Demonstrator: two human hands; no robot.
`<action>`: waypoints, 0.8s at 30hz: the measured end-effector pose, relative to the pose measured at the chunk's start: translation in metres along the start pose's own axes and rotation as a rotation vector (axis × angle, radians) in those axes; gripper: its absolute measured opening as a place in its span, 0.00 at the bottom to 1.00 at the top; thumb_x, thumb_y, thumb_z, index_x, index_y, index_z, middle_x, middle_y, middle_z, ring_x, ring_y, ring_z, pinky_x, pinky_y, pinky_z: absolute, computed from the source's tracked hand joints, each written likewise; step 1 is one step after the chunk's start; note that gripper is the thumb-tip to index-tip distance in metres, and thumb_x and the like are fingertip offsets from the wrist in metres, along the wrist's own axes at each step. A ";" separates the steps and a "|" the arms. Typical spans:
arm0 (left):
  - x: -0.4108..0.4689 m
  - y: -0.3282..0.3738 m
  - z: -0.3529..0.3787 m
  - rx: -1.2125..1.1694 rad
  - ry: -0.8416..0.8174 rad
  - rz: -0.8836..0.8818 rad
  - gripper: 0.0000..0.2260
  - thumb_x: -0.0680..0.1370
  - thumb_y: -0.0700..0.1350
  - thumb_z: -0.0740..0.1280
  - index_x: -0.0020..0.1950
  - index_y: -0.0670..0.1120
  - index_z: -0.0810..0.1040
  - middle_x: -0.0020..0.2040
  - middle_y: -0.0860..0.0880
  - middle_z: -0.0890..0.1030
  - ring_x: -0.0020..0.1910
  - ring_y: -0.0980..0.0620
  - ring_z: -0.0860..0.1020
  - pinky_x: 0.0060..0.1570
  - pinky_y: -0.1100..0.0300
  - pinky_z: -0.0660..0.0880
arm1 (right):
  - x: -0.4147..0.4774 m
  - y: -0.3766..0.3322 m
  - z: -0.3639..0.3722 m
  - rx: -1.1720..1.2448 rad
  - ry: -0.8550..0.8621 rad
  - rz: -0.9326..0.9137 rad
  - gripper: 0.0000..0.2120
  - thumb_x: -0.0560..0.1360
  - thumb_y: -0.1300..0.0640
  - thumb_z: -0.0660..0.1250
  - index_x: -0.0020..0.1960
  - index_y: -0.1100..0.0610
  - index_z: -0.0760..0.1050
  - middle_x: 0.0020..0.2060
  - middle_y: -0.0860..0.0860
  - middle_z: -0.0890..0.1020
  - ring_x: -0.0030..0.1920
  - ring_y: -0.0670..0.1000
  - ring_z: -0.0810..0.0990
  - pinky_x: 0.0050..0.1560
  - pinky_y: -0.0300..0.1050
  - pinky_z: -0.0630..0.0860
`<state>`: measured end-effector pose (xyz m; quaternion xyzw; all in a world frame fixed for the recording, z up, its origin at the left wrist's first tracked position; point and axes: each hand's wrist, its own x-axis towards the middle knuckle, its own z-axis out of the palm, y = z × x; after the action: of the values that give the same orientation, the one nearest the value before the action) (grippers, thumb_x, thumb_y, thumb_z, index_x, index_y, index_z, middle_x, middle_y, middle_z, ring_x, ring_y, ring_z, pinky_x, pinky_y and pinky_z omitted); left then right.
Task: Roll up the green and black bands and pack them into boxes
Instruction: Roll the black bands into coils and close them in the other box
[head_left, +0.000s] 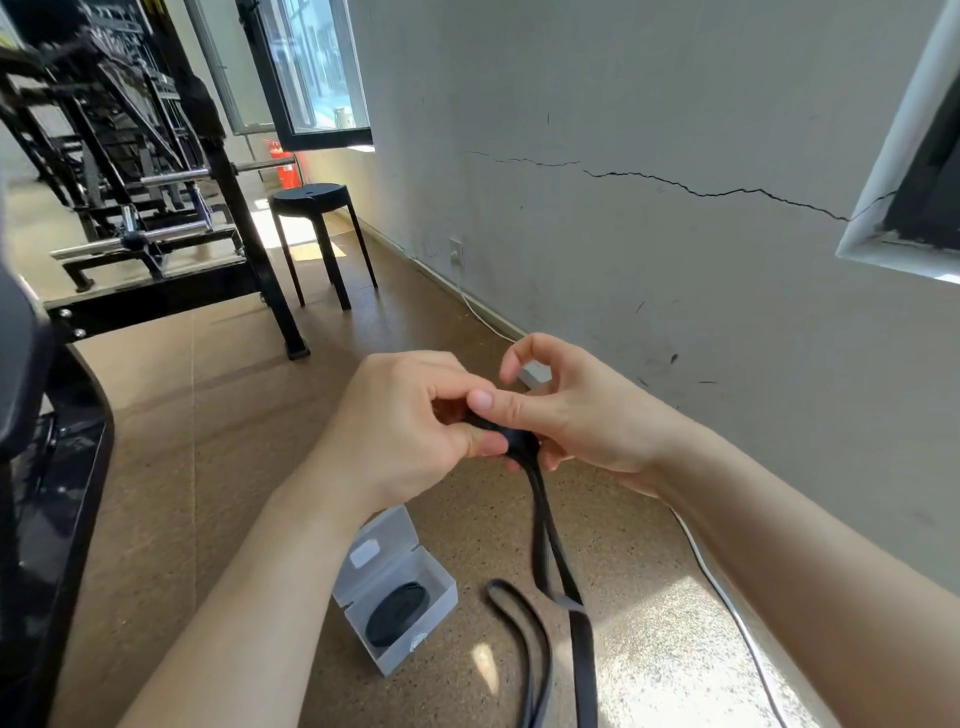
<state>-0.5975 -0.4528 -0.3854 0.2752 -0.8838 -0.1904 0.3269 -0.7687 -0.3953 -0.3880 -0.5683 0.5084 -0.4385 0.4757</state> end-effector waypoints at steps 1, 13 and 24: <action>0.001 0.000 0.001 0.050 -0.008 0.023 0.10 0.64 0.43 0.79 0.41 0.54 0.85 0.37 0.55 0.80 0.38 0.55 0.78 0.39 0.51 0.75 | 0.001 0.002 0.001 -0.002 0.014 0.003 0.22 0.70 0.49 0.73 0.53 0.56 0.64 0.31 0.54 0.82 0.33 0.53 0.80 0.28 0.39 0.70; 0.001 -0.007 0.008 -0.706 -0.096 -0.184 0.06 0.69 0.42 0.76 0.44 0.42 0.84 0.40 0.44 0.80 0.38 0.50 0.80 0.41 0.64 0.75 | 0.002 0.003 -0.002 0.425 -0.070 -0.019 0.17 0.70 0.58 0.69 0.50 0.54 0.61 0.34 0.57 0.80 0.33 0.56 0.80 0.28 0.39 0.73; 0.001 -0.012 -0.002 -0.497 0.138 -0.259 0.11 0.63 0.49 0.73 0.43 0.46 0.85 0.37 0.52 0.82 0.39 0.55 0.79 0.40 0.63 0.73 | 0.001 0.005 0.015 -0.398 0.047 -0.132 0.09 0.73 0.59 0.73 0.53 0.58 0.79 0.34 0.49 0.83 0.34 0.52 0.84 0.33 0.42 0.80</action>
<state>-0.5919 -0.4628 -0.3897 0.3093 -0.7432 -0.4224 0.4167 -0.7549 -0.3947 -0.3952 -0.6727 0.5577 -0.3727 0.3122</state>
